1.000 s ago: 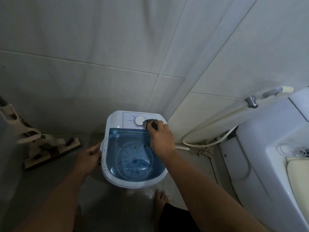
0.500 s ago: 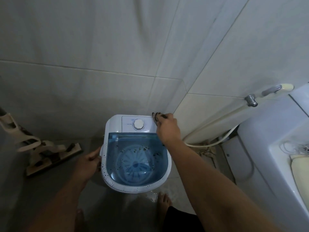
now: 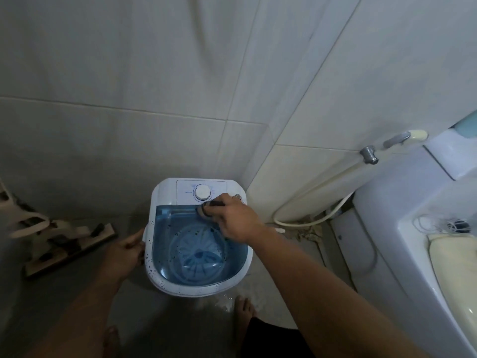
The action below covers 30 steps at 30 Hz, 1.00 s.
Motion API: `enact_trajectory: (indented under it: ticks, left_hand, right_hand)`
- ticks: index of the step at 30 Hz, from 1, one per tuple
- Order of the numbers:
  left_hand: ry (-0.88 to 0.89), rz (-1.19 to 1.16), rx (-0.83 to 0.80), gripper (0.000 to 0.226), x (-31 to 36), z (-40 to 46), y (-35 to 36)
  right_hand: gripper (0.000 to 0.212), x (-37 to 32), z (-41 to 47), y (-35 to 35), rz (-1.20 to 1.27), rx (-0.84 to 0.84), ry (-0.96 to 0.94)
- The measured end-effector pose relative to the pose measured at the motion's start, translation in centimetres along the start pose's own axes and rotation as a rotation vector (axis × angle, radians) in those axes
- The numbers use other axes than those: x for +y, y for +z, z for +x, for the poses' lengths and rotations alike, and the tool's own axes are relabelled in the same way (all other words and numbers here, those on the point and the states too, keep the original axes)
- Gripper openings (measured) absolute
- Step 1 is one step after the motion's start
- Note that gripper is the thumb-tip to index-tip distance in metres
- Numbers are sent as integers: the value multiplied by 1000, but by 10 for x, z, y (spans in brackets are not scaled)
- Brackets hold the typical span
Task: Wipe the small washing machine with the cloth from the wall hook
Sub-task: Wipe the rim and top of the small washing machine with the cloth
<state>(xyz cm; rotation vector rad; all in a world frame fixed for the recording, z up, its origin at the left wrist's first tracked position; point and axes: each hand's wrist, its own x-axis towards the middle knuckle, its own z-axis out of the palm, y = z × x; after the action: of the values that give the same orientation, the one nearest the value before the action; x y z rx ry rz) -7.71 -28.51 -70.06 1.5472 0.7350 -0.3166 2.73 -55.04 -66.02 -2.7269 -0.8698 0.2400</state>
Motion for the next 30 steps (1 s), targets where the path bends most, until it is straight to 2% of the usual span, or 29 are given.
enact_trajectory:
  ticks: [2, 4, 5, 8, 13, 24, 30]
  left_hand:
    - [-3, 2, -3, 42, 1, 0, -1]
    - [-13, 3, -4, 42, -1, 3, -2]
    - [-20, 4, -4, 41, -1, 4, -3]
    - [-13, 3, -10, 41, -1, 4, -2]
    - [4, 1, -14, 40, 1, 3, -2]
    - [-10, -63, 14, 44, 6, -7, 5]
    - [-26, -77, 21, 40, 7, -7, 4]
  right_hand:
    - [39, 16, 10, -11, 195, 184, 157]
    - [39, 33, 21, -22, 279, 357, 320]
    - [39, 41, 26, -25, 281, 370, 376]
    - [39, 54, 32, -18, 259, 262, 433]
    - [37, 49, 17, 12, 450, 423, 514]
    - [39, 32, -43, 25, 632, 430, 654]
    - [38, 8, -78, 48, 661, 508, 671]
